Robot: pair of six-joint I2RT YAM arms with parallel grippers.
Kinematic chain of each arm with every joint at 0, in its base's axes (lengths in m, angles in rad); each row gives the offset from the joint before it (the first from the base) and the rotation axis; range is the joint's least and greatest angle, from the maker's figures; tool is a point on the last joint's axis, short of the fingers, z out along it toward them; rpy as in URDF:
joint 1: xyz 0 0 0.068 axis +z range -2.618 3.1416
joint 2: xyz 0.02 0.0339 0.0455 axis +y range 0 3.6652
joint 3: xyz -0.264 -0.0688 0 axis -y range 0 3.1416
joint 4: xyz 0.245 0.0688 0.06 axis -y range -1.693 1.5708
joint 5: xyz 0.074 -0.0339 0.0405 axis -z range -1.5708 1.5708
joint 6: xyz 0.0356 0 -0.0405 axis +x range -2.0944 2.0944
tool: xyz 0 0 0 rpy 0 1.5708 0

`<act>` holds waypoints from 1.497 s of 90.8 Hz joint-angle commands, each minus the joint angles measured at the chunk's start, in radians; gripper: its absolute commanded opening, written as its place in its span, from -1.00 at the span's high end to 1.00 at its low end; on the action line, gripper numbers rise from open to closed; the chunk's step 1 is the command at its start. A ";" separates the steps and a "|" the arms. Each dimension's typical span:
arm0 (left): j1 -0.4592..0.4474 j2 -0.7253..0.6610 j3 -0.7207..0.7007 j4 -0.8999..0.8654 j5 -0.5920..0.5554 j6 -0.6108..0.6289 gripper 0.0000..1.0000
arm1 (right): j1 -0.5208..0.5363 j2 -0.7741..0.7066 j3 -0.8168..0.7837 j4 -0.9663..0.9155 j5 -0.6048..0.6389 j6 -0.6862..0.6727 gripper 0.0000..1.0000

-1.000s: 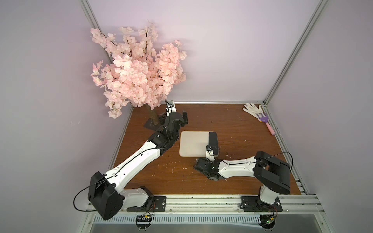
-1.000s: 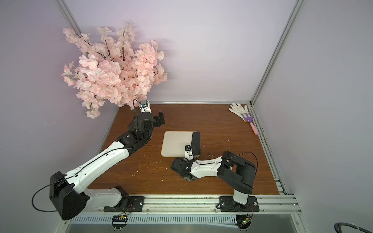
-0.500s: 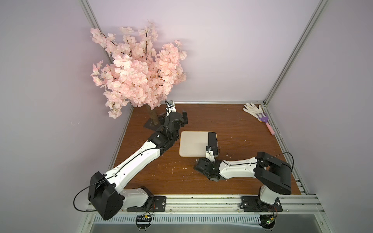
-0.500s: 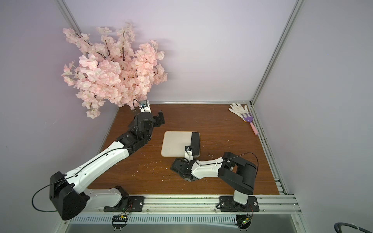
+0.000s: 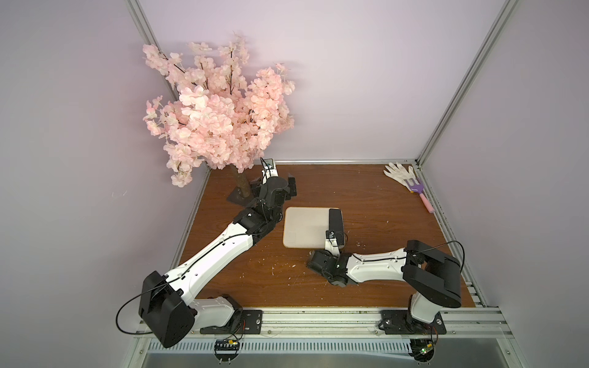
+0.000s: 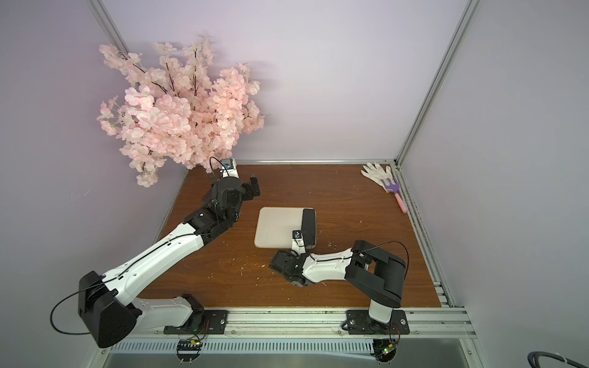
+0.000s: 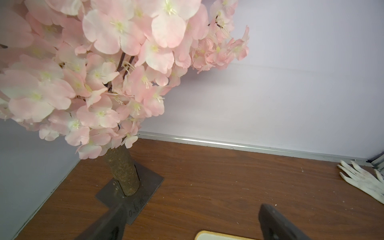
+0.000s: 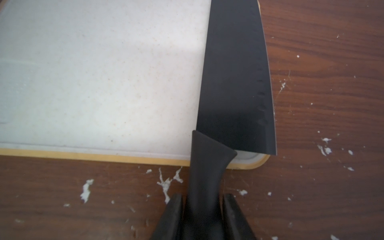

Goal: Align the knife with the edge of the cutting board
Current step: Adjust the knife at the edge of the cutting board.

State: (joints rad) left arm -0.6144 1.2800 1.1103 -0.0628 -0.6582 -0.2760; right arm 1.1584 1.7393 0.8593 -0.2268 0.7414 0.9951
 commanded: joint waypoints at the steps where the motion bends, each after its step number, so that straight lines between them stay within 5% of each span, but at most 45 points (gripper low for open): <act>1: 0.014 0.000 -0.004 0.008 0.001 -0.006 -1.00 | 0.004 -0.030 0.002 0.001 0.036 -0.007 0.30; 69: 0.022 0.001 -0.004 0.008 0.007 -0.009 -1.00 | 0.006 -0.074 -0.011 0.014 0.023 -0.037 -0.48; 82: 0.028 0.000 -0.005 0.008 0.004 -0.011 -1.00 | 0.010 -0.114 -0.022 0.037 0.011 -0.080 -0.96; 115: 0.038 -0.034 -0.064 0.088 0.008 0.042 -1.00 | -0.021 -0.318 -0.035 0.083 -0.046 -0.289 -0.98; 136: 0.086 -0.066 -0.088 0.119 0.122 0.071 -0.99 | -0.187 -0.526 -0.131 0.175 -0.220 -0.434 -0.99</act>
State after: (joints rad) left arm -0.5739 1.2598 1.0332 0.0139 -0.6197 -0.2302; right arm 1.0424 1.3163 0.7647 -0.1135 0.6239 0.6804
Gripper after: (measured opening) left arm 0.998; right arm 0.992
